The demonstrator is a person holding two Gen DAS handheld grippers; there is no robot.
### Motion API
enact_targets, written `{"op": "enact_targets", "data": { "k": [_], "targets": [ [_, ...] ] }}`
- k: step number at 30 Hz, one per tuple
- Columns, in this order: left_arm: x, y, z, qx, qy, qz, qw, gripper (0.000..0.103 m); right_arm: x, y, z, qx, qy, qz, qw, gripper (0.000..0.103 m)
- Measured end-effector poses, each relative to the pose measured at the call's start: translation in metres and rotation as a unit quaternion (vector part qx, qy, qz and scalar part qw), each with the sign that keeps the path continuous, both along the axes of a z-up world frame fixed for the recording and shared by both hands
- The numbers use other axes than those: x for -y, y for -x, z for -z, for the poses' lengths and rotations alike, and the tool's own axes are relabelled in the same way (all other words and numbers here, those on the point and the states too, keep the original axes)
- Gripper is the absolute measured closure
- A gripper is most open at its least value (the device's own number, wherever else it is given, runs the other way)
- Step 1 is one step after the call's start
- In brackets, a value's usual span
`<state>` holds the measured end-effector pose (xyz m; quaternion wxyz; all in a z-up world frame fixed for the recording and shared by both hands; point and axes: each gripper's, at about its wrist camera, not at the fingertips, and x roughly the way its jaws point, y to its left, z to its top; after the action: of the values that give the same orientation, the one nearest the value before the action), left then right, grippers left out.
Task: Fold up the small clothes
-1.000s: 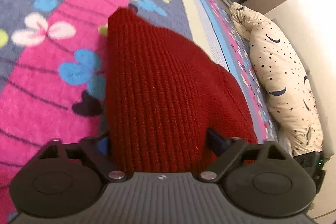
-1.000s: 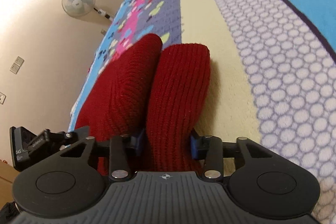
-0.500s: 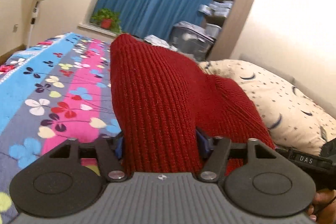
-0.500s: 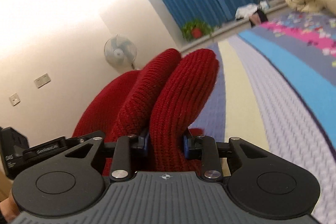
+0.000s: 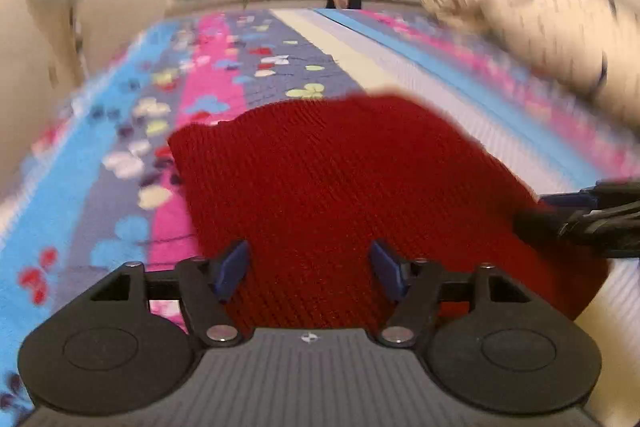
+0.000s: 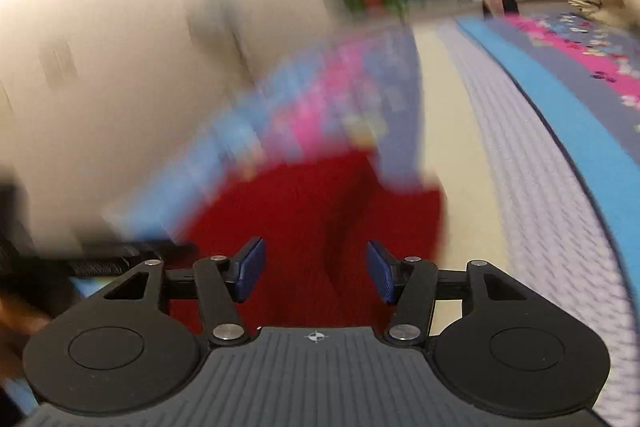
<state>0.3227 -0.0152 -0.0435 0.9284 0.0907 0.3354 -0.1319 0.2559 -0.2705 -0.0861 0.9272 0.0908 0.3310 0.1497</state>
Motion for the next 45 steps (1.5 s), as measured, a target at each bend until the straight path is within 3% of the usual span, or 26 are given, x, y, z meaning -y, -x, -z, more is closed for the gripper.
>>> {"op": "enact_targets", "data": {
  "k": [1,2,5,8,11,14,17,21,28,33,45],
  "targets": [
    [0.008,0.008,-0.003,0.003,-0.019,0.009,0.9998,0.029,-0.007,-0.005,0.019,-0.039,0.047,0.000,0.998,0.044],
    [0.016,0.016,-0.009,0.006,-0.044,0.015,0.9989,0.029,-0.008,-0.003,0.030,-0.051,0.055,0.004,0.997,0.040],
    [0.024,0.048,-0.025,0.020,-0.076,0.021,0.9967,0.019,-0.010,0.010,0.015,-0.050,0.064,0.023,0.996,0.038],
    [0.014,0.080,-0.043,0.026,-0.051,0.010,0.9983,0.015,-0.018,0.042,-0.015,0.010,0.105,0.017,0.994,0.037],
    [0.005,0.117,-0.068,0.040,-0.008,-0.007,0.9991,0.002,-0.016,0.075,-0.042,0.049,0.093,0.022,0.994,0.031],
    [0.003,0.156,-0.088,0.056,0.023,-0.016,0.9980,0.001,-0.006,0.109,-0.059,0.080,0.088,0.042,0.992,0.018],
    [0.006,0.194,-0.097,0.085,0.025,-0.029,0.9957,0.001,-0.003,0.144,-0.077,0.104,0.084,0.057,0.989,0.015],
    [0.008,0.230,-0.097,0.097,0.037,-0.057,0.9929,0.001,0.003,0.194,-0.074,0.110,0.079,0.078,0.988,0.013],
    [0.003,0.229,-0.091,0.059,0.052,-0.121,0.9896,0.001,-0.005,0.216,-0.066,0.100,0.085,0.094,0.987,0.012],
    [-0.003,0.209,-0.077,0.052,0.005,-0.170,0.9841,0.001,-0.014,0.205,-0.055,0.086,0.084,0.089,0.989,0.011],
    [-0.002,0.186,-0.060,0.016,0.016,-0.176,0.9842,0.000,-0.025,0.185,-0.041,0.077,0.088,0.078,0.990,0.011]
  ]
}}
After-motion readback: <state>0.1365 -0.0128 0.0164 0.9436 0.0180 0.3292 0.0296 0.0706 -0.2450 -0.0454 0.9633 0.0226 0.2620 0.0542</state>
